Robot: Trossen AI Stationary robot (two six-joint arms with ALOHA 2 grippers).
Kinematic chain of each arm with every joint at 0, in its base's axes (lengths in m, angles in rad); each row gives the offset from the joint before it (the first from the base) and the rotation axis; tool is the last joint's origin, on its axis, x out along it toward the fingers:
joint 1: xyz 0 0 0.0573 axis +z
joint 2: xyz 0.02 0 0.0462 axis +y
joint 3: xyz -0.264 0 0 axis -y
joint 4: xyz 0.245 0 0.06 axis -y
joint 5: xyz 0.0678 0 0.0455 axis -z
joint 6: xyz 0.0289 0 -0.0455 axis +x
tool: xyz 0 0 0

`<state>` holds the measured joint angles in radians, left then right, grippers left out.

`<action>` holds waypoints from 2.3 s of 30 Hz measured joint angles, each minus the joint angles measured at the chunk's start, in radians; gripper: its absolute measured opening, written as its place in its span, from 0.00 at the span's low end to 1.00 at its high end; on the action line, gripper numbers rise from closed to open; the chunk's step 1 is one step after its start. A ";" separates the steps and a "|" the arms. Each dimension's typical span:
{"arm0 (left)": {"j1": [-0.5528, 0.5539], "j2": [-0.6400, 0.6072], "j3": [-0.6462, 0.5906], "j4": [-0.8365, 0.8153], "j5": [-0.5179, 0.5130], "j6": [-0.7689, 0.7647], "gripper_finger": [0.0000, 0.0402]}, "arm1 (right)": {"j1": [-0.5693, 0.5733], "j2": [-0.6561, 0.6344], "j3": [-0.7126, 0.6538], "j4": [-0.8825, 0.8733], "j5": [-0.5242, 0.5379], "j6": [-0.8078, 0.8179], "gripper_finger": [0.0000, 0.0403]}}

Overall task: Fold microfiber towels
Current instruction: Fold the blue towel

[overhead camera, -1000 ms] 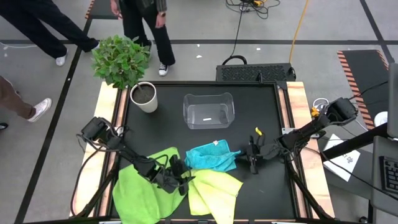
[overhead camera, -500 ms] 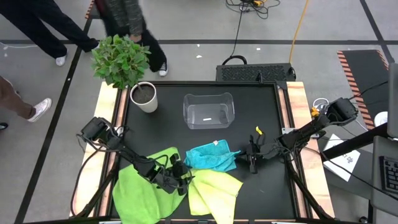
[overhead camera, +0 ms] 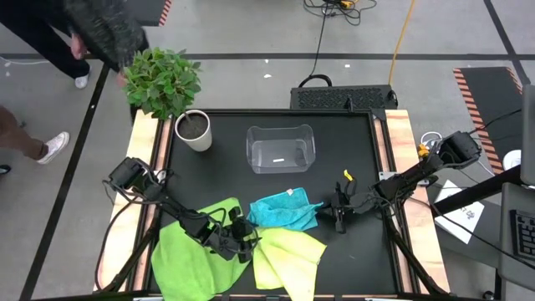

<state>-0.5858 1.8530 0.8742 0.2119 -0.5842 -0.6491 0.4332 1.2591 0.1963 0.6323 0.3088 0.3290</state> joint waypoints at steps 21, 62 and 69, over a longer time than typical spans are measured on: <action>0.000 0.000 0.000 -0.001 0.009 -0.002 0.53 | 0.000 0.000 0.000 0.000 0.000 -0.008 0.00; 0.109 0.000 0.000 0.001 -0.070 0.125 0.53 | 0.001 0.000 0.000 -0.046 -0.001 0.098 0.00; 0.109 0.000 0.000 -0.006 -0.069 0.128 0.53 | 0.001 0.000 0.000 -0.047 -0.001 0.112 0.00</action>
<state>-0.4770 1.8530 0.8742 0.2057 -0.6537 -0.5212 0.4339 1.2587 0.1961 0.5858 0.3080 0.4406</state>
